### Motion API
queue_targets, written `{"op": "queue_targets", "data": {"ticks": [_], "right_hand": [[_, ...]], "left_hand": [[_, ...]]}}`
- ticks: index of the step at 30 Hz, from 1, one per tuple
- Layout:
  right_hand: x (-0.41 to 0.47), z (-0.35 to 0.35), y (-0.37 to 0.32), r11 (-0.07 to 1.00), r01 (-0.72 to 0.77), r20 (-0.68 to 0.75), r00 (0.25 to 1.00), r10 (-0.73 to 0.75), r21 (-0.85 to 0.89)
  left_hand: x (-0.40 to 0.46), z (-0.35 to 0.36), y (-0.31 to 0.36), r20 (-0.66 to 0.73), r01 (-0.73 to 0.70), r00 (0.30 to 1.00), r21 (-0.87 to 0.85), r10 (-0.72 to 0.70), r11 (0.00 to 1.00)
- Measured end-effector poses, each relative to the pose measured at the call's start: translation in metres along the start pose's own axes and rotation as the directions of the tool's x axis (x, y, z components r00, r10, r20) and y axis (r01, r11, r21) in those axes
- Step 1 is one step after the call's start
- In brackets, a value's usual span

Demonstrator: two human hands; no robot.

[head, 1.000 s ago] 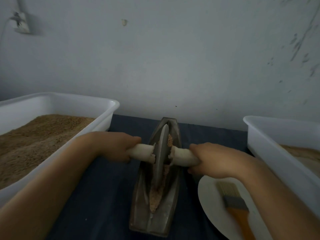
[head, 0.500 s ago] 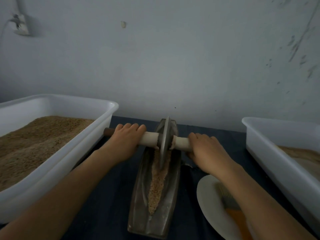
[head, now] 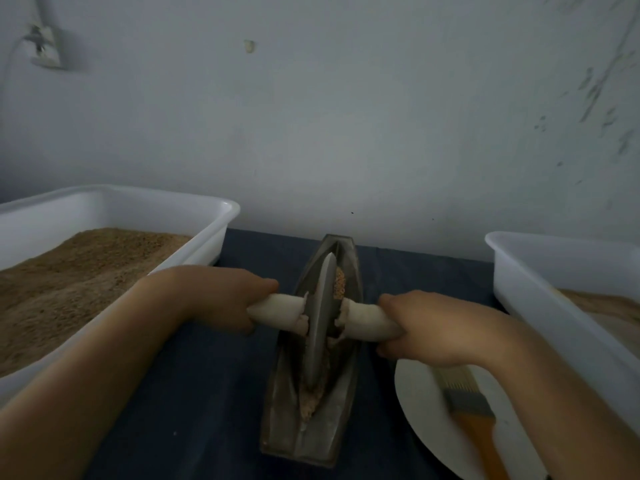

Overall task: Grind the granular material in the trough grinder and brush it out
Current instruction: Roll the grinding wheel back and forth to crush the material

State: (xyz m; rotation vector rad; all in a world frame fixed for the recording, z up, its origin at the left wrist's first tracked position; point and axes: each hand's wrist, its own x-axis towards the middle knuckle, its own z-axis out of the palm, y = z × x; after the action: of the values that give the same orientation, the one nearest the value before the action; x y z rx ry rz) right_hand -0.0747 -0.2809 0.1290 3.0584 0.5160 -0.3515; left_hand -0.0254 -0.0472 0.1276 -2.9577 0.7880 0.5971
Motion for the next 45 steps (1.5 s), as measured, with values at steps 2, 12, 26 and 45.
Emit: {"op": "queue_targets", "data": {"ticks": [2, 12, 26, 45], "right_hand": [[0.010, 0.004, 0.003, 1.000, -0.010, -0.076, 0.997, 0.008, -0.025], [0.057, 0.035, 0.030, 0.968, -0.173, -0.551, 0.833, 0.045, -0.181], [0.018, 0.011, 0.010, 0.999, -0.012, -0.117, 0.993, 0.007, -0.044], [0.057, 0.029, 0.032, 0.979, -0.140, -0.496, 0.867, 0.048, -0.149]], "left_hand": [[0.006, 0.003, -0.003, -0.039, 0.002, 0.999, -0.037, -0.003, 0.999], [0.063, 0.031, -0.010, -0.687, 0.157, 0.726, 0.140, -0.018, 0.978], [0.016, 0.008, -0.001, -0.177, 0.022, 0.984, 0.060, -0.011, 0.998], [0.066, 0.027, -0.012, -0.659, 0.163, 0.752, 0.173, -0.009, 0.971]]}}
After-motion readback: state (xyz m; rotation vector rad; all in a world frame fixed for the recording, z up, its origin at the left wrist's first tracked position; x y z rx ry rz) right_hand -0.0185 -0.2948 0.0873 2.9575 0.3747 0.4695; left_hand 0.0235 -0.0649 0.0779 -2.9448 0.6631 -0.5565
